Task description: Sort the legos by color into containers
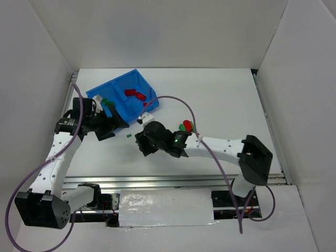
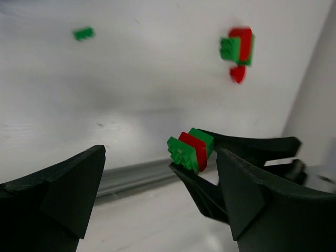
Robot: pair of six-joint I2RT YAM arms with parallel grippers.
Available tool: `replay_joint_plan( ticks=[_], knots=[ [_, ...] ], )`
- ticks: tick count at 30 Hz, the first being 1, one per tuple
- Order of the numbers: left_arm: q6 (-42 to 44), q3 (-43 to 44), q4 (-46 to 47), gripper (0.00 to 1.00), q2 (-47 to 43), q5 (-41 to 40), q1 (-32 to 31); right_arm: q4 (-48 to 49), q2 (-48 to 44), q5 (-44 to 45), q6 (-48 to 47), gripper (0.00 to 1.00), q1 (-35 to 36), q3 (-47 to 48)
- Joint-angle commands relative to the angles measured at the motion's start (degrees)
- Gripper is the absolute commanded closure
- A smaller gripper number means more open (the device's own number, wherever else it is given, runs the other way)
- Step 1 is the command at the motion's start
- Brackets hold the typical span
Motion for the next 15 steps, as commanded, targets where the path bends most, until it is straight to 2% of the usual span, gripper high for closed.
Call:
replay_joint_plan(
  ticks=[1,7,15],
  knots=[
    [-8.1,-1.5,11.3,0.00,1.3,15.6,-3.7,7.7,-6.2,-2.6,-2.2,0.74,0.2,-0.8],
    [-11.9,0.2,15.8,0.00,4.7,14.6,-10.9,5.7,-9.7,-1.2,-0.6,0.73,-0.4,0.2],
    [-14.0,-2.5,19.2,0.18,5.1,16.3,-13.4,0.7,-9.4,2.7,1.5,0.72,-2.3,4.5]
  ],
)
